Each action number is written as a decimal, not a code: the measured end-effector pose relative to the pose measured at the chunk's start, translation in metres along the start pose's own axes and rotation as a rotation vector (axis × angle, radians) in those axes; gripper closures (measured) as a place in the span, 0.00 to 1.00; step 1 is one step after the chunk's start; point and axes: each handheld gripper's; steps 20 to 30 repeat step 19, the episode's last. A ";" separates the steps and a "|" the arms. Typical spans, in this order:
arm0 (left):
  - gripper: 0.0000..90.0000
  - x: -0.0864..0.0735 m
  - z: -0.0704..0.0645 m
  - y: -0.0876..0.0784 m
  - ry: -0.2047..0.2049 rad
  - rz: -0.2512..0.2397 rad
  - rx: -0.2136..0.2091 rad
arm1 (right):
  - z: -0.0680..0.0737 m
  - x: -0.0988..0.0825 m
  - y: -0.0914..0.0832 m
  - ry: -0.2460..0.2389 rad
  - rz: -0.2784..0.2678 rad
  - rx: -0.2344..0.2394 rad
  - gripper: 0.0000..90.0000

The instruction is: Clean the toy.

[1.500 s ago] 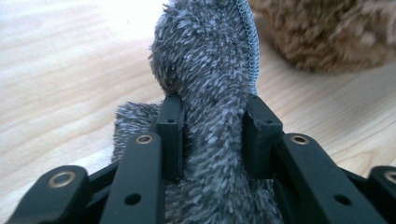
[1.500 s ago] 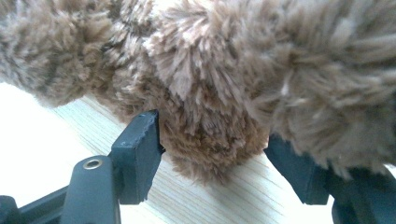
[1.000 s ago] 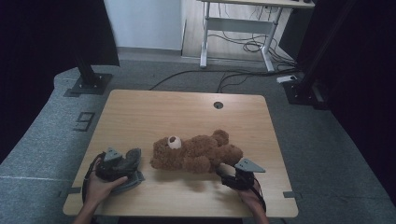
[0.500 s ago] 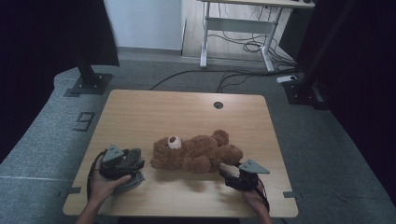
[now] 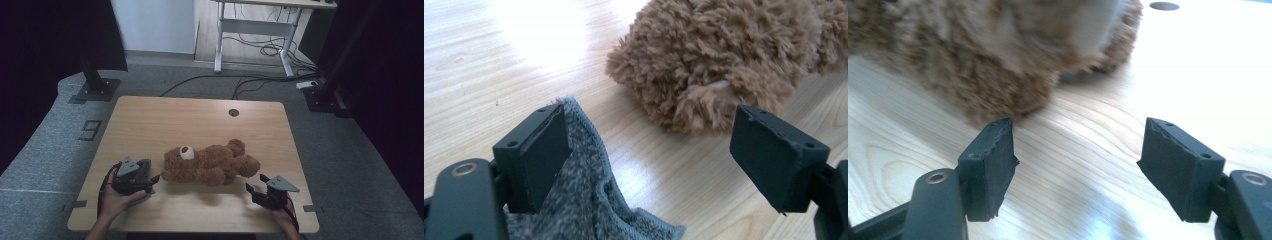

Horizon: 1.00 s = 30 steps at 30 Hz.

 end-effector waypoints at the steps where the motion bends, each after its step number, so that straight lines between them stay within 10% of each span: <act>1: 0.18 0.000 0.000 -0.001 0.002 0.000 0.000 | -0.002 -0.001 -0.001 0.008 -0.001 -0.002 0.33; 30: 0.18 -0.003 -0.005 0.000 0.012 0.004 -0.003 | -0.005 0.001 -0.003 0.037 -0.027 0.035 0.31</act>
Point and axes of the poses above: each handheld gripper's, and its own axes: y roughly forward along the jaws, x roughly out of its top, z roughly to its left, and after that the axes turned 1 degree about x, right-handed
